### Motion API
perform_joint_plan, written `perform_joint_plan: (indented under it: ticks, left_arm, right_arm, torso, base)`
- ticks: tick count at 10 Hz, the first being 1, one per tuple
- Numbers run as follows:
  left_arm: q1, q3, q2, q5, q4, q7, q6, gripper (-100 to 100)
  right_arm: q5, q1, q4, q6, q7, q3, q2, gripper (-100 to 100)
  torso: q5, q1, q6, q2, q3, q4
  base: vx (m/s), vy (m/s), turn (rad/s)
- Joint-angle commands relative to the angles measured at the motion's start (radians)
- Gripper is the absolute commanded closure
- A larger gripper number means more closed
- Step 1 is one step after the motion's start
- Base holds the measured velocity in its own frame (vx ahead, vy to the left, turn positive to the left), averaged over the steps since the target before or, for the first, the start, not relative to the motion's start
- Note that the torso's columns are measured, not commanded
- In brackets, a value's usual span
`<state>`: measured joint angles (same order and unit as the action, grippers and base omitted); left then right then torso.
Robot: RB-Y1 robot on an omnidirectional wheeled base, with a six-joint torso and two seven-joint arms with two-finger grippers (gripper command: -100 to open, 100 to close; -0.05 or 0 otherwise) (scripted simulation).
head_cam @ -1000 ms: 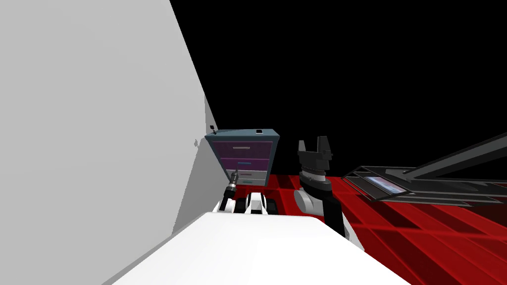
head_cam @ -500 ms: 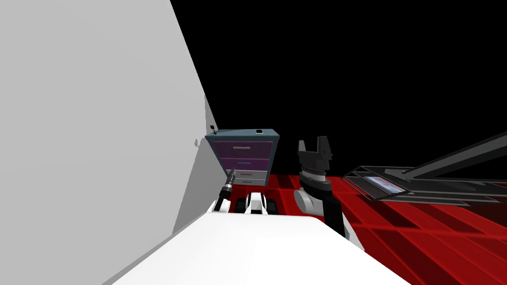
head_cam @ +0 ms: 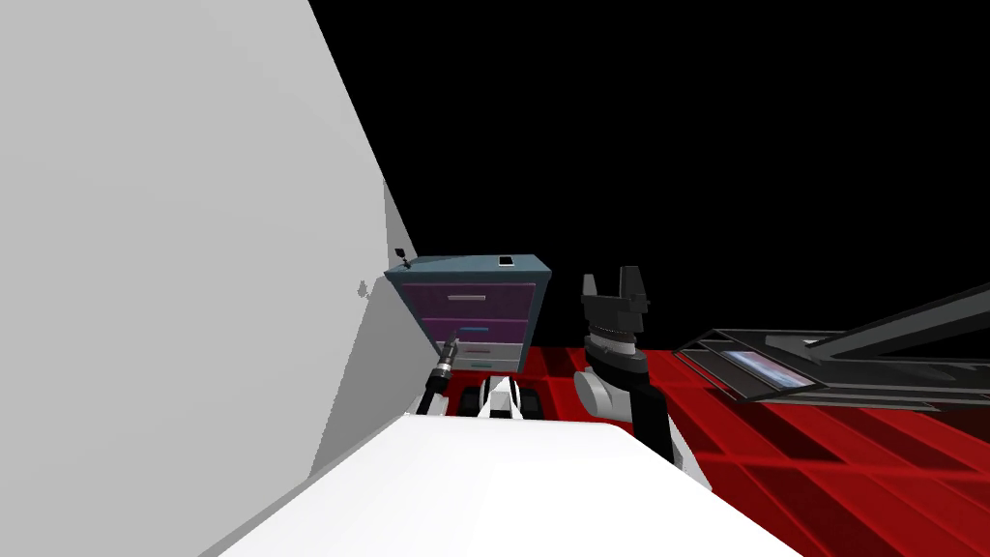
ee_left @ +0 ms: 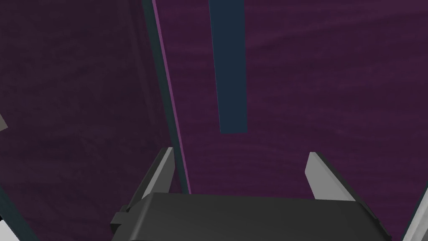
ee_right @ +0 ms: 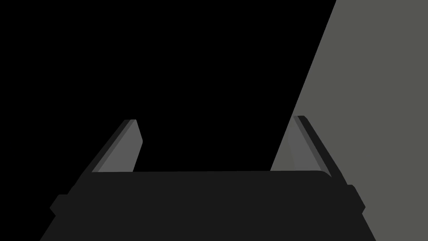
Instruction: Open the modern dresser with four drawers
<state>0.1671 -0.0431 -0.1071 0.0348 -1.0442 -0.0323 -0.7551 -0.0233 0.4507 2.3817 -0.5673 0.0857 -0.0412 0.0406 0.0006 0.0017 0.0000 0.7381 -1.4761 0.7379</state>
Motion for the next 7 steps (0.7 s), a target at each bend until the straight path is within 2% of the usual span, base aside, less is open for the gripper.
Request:
perform_joint_plan:
  ticks: [1, 3, 4, 6, 7]
  left_arm:
    - [-0.003, 0.002, 0.05, -0.001, 0.015, 0.0, -0.011, -100]
    - [-0.003, 0.002, 0.088, -0.001, 0.016, 0.0, -0.012, -100]
    - [-0.005, 0.002, 0.077, -0.001, 0.019, 0.001, -0.013, -100]
    - [-0.031, 0.007, 0.078, -0.004, 0.003, 0.001, 0.028, -100]
    - [-0.03, 0.008, 0.077, -0.004, 0.016, 0.001, 0.012, -100]
  right_arm:
    - [0.0, 0.0, 0.0, 0.0, 0.0, 0.0, 0.0, 0]
    - [0.0, 0.0, 0.0, 0.0, 0.0, 0.0, 0.0, 0]
    - [0.0, 0.0, 0.0, 0.0, 0.0, 0.0, 0.0, 0]
    - [0.0, 0.0, 0.0, 0.0, 0.0, 0.0, 0.0, 0]
    - [0.0, 0.0, 0.0, 0.0, 0.0, 0.0, 0.0, 0]
  torso:
    - [0.0, -0.001, 0.0, 0.005, 0.003, 0.001]
    - [-0.001, -0.003, 0.0, 0.005, 0.004, 0.002]
    - [-0.001, -0.002, 0.0, 0.002, 0.002, 0.001]
    - [-0.001, -0.001, 0.0, -0.003, -0.002, -0.001]
    - [-0.001, -0.001, 0.0, -0.004, -0.002, -0.001]
  base:
    - [0.029, -0.005, -0.001]
    - [-0.005, -0.009, -0.002]
    - [-0.005, -0.005, -0.002]
    - [0.046, -0.005, 0.002]
    - [0.03, -0.001, -0.001]
